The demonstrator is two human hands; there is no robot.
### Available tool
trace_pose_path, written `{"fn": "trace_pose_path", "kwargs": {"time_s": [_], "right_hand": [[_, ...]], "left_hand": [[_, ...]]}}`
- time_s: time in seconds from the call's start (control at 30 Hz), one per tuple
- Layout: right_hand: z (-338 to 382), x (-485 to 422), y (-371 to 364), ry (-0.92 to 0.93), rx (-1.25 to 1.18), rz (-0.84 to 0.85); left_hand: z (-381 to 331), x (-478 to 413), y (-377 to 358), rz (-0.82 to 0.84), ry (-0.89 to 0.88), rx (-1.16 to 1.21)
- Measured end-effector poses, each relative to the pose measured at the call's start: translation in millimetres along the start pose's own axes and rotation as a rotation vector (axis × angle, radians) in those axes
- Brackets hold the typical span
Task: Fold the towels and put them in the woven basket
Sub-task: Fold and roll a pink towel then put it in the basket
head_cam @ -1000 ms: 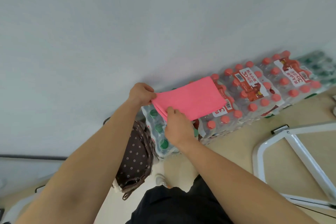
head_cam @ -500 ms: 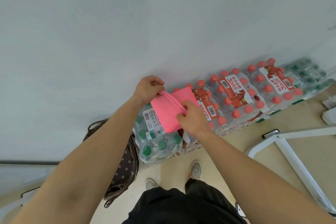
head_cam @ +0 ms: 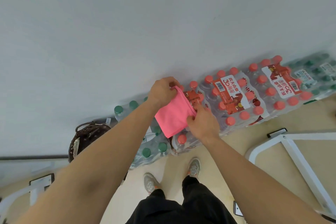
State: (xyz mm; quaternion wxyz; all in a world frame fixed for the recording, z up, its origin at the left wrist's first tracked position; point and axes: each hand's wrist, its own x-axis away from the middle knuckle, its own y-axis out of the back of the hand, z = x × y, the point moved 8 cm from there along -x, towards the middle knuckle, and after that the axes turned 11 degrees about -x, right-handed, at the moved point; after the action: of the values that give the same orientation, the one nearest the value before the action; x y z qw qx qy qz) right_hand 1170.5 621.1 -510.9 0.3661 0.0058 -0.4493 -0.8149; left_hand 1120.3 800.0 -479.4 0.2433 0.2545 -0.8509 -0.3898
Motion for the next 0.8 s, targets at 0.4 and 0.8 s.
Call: {"fn": "trace_pose_path", "kwargs": {"time_s": [0.4,0.8], "right_hand": [[56.6,-14.2,-13.0,0.565,0.236,0.014],[27.7,-45.5,-59.4,0.643,0.535,0.249]], "left_hand": [[25.2,42.5,-12.6,-0.412,-0.043,-0.139],[71.7,75.0,-68.2,-0.136,0.071,-0.606]]}}
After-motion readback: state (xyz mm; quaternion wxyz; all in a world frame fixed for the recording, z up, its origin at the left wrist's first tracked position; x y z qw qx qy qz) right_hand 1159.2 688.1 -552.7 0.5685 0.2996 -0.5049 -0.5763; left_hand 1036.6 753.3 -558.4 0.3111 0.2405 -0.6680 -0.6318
